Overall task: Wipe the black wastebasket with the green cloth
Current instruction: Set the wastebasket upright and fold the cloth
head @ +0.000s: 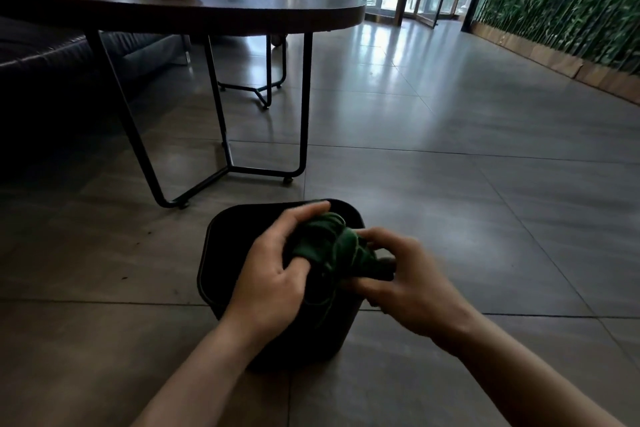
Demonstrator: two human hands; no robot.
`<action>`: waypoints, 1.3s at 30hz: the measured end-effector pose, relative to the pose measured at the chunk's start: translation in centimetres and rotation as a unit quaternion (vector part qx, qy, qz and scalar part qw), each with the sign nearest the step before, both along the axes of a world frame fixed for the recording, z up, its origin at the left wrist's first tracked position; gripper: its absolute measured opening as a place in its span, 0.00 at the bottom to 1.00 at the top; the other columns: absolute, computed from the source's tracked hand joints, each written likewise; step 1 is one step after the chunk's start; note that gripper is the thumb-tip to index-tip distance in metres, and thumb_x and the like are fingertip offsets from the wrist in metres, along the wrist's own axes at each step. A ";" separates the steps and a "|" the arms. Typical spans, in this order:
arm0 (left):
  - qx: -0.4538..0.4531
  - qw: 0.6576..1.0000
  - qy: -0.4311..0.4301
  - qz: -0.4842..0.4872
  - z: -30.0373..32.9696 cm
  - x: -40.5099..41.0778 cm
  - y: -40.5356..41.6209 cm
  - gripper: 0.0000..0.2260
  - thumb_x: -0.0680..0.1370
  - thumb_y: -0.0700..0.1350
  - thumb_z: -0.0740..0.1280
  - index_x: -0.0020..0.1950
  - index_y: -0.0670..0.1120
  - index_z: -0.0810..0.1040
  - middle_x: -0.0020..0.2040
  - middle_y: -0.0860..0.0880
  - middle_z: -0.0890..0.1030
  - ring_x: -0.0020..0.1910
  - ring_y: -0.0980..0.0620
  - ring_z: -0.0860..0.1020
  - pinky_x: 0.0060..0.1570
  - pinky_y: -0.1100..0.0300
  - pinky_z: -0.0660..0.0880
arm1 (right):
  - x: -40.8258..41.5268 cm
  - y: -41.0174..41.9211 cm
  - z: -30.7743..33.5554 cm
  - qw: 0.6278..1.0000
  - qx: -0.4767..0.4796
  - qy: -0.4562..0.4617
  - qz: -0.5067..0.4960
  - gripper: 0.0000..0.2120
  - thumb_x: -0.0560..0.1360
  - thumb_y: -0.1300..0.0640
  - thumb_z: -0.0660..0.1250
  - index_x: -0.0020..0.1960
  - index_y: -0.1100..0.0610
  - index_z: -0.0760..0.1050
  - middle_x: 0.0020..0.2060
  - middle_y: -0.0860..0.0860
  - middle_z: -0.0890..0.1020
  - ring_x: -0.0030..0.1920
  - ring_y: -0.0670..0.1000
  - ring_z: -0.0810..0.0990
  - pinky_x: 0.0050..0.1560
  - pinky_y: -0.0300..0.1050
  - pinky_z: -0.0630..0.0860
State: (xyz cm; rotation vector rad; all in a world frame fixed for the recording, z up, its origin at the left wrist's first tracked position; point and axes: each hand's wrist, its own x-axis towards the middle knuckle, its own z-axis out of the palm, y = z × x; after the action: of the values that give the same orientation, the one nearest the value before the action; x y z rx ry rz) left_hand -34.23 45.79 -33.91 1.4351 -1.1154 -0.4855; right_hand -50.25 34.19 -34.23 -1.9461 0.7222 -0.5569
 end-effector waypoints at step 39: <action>0.190 0.901 -0.388 -0.028 38.8 -7.1 -1.8 0.19 0.69 0.35 0.74 0.57 0.51 0.81 0.51 0.54 0.83 0.49 0.49 0.83 0.45 0.54 0.81 | -6.9 -2.2 38.1 0.963 -0.217 0.159 0.031 0.19 0.67 0.59 0.75 0.54 0.50 0.72 0.48 0.44 0.78 0.46 0.52 0.78 0.43 0.45 0.73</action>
State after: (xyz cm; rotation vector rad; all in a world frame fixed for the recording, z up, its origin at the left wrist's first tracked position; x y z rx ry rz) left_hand -41.33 43.97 4.86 2.0309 -1.7637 -0.1565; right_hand -57.13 31.96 3.82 -2.4980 0.7804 -0.3896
